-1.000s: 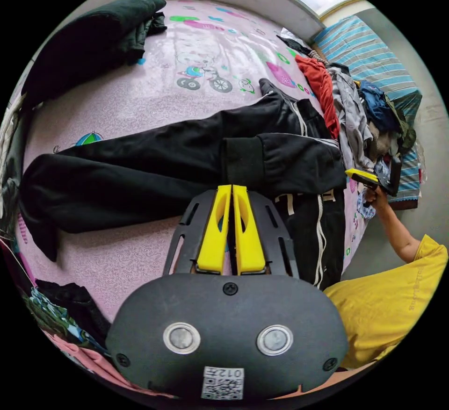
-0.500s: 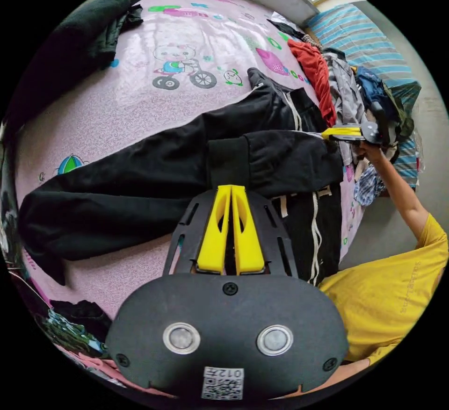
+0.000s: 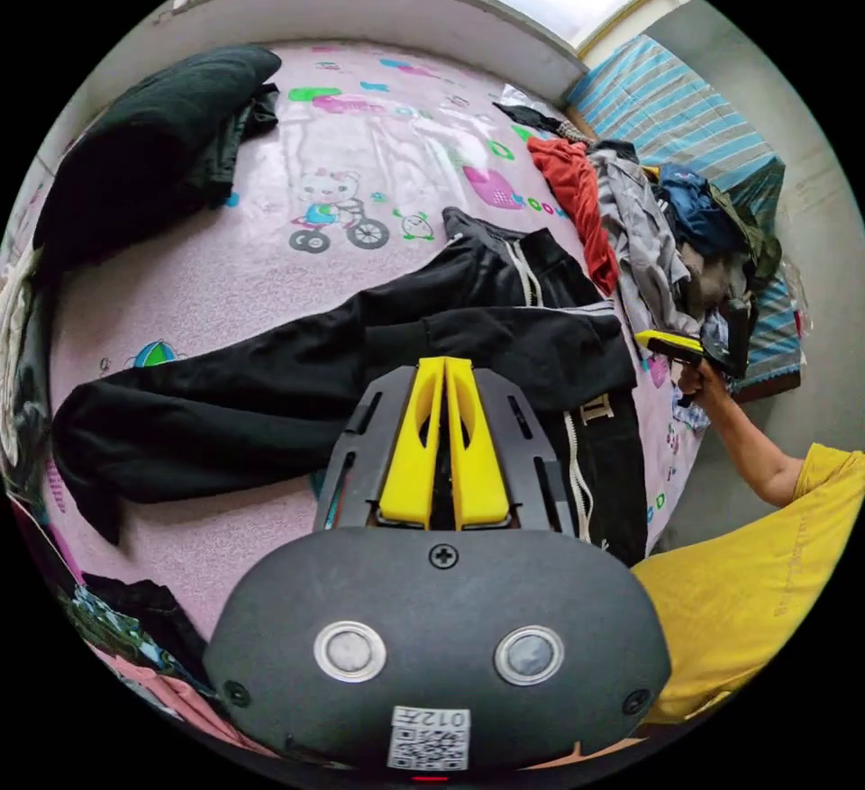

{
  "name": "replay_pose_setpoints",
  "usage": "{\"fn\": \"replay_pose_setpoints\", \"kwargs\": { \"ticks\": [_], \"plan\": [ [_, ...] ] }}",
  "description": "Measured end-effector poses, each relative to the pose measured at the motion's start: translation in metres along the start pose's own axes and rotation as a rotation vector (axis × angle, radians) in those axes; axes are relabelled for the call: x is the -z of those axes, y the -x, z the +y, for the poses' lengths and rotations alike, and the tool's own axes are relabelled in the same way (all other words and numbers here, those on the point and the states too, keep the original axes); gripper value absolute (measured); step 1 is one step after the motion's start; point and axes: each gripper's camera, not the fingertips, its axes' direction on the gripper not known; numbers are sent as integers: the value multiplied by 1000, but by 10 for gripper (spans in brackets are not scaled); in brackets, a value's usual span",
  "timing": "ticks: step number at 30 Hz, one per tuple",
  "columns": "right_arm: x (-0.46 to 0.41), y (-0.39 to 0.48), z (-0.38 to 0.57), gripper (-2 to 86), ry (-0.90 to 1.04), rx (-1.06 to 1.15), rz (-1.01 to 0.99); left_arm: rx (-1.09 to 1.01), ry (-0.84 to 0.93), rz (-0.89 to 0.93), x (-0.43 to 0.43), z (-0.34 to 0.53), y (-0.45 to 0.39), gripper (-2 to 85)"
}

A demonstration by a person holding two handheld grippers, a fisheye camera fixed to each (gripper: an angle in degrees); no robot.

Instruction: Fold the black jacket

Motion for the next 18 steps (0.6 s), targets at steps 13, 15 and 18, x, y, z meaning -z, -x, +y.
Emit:
{"fn": "replay_pose_setpoints", "kwargs": {
  "ticks": [13,15,18],
  "plan": [
    [-65,-2,40,0,36,76,152,-49,36,-211,-40,14,-44,-1],
    [-58,-11,30,0,87,35,103,3,-20,-212,-25,14,-48,0],
    [-32,-12,12,0,-63,37,44,9,-81,-205,-9,12,-58,2]
  ]
}}
